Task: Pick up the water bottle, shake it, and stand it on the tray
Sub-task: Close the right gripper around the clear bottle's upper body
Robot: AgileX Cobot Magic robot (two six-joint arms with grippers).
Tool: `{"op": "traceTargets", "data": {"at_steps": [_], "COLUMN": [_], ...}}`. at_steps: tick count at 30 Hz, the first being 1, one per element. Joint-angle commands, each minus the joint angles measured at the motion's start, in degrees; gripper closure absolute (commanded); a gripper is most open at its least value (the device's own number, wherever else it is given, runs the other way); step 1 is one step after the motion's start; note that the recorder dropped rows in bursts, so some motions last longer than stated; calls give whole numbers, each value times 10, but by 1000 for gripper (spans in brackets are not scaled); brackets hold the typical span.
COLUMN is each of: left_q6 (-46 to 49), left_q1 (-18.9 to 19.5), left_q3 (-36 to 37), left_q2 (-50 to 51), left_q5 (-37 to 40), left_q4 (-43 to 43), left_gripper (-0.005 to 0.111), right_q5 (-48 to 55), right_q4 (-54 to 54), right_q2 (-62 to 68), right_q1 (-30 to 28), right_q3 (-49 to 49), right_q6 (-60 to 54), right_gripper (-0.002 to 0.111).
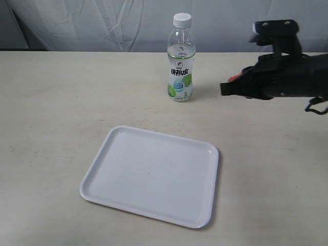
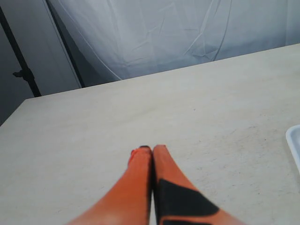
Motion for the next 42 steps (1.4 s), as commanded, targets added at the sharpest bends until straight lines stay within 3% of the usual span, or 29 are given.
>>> {"op": "traceTargets", "data": {"at_steps": [1, 12, 15, 21, 42], "left_q6": [0, 0, 0, 0, 0], "left_q1": [0, 0, 0, 0, 0], "left_q3": [2, 2, 2, 2, 2], "left_q2": [-3, -3, -3, -3, -3], "left_q5": [-6, -6, -6, -6, -6], "left_q4": [-1, -1, -1, -1, -1], "left_gripper": [106, 106, 106, 106, 106], "right_q5": [-19, -11, -8, -11, -1], "right_q4": [25, 77, 78, 78, 81], "right_q2": [61, 165, 180, 203, 322], "right_q1": [40, 59, 61, 61, 78], "right_q3": [-72, -157, -160, -173, -344], "right_q6": [-13, -13, -13, -43, -99], "right_gripper": [109, 105, 82, 3, 4]}}
